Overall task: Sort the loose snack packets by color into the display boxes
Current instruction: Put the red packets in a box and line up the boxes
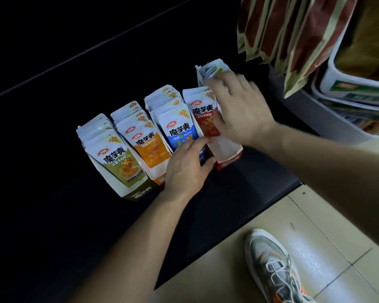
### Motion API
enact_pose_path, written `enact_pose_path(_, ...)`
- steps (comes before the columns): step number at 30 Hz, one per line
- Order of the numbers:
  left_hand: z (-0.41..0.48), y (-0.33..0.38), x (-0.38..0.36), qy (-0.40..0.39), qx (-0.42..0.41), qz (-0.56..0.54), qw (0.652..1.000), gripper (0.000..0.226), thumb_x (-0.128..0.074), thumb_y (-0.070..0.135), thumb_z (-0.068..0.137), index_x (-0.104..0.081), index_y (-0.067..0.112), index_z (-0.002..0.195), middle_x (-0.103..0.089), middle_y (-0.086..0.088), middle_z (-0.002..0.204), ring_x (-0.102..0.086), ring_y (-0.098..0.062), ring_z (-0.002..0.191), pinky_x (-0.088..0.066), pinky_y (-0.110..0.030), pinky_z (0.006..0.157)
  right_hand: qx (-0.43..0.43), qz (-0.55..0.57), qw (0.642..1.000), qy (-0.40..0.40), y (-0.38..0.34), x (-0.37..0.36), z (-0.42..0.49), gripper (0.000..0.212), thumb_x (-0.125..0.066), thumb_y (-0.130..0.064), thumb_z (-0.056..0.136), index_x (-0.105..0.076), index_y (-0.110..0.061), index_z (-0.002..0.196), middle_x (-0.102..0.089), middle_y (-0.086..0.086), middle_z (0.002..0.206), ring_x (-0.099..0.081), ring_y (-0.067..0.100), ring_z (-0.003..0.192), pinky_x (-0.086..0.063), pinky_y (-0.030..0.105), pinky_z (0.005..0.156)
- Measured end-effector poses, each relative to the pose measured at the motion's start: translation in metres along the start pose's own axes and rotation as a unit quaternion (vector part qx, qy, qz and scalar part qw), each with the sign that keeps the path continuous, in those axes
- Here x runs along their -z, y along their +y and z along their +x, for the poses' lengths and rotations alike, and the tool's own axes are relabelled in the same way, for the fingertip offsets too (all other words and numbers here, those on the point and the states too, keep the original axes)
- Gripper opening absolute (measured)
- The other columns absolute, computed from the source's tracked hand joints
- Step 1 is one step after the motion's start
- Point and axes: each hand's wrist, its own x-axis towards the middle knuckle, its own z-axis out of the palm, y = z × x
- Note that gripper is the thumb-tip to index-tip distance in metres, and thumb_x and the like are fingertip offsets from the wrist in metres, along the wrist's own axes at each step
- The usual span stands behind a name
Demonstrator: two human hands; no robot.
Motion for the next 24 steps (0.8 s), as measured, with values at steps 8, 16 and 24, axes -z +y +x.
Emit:
enact_pose_path(8, -0.001, -0.004, 0.003, -0.007, -0.010, -0.002, 1.000, 0.045, -0.067, 0.036, 0.092, -0.053, 0.032, 0.134, -0.061, 0.007, 0.129, -0.053, -0.014, 0.119, -0.041, -0.026, 0.097, 0.090, -0.134, 0.973, -0.163, 0.000, -0.011, 0.043, 0.055, -0.064, -0.022, 0.086, -0.049, -0.019, 0.139, -0.058, 0.006, 0.130, -0.045, 0.030, 0.128, -0.029, 0.044, 0.107)
enact_pose_path(16, -0.002, -0.006, 0.003, -0.007, -0.025, 0.016, 1.000, 0.044, -0.064, 0.035, 0.093, -0.050, 0.030, 0.135, -0.059, 0.005, 0.129, -0.052, -0.016, 0.120, -0.039, -0.026, 0.096, 0.117, -0.123, 0.970, -0.172, 0.000, -0.001, 0.026, 0.032, -0.057, -0.016, 0.084, -0.059, -0.026, 0.114, -0.069, 0.000, 0.108, -0.053, 0.026, 0.117, -0.030, 0.040, 0.106)
enact_pose_path(24, -0.003, -0.004, 0.007, -0.014, -0.023, 0.011, 1.000, 0.046, -0.064, 0.034, 0.094, -0.048, 0.031, 0.137, -0.059, 0.003, 0.130, -0.052, -0.017, 0.118, -0.042, -0.028, 0.097, 0.087, -0.164, 0.972, -0.146, -0.011, -0.025, 0.063, 0.045, -0.054, -0.018, 0.087, -0.045, -0.013, 0.131, -0.047, 0.014, 0.132, -0.041, 0.037, 0.124, -0.031, 0.051, 0.101)
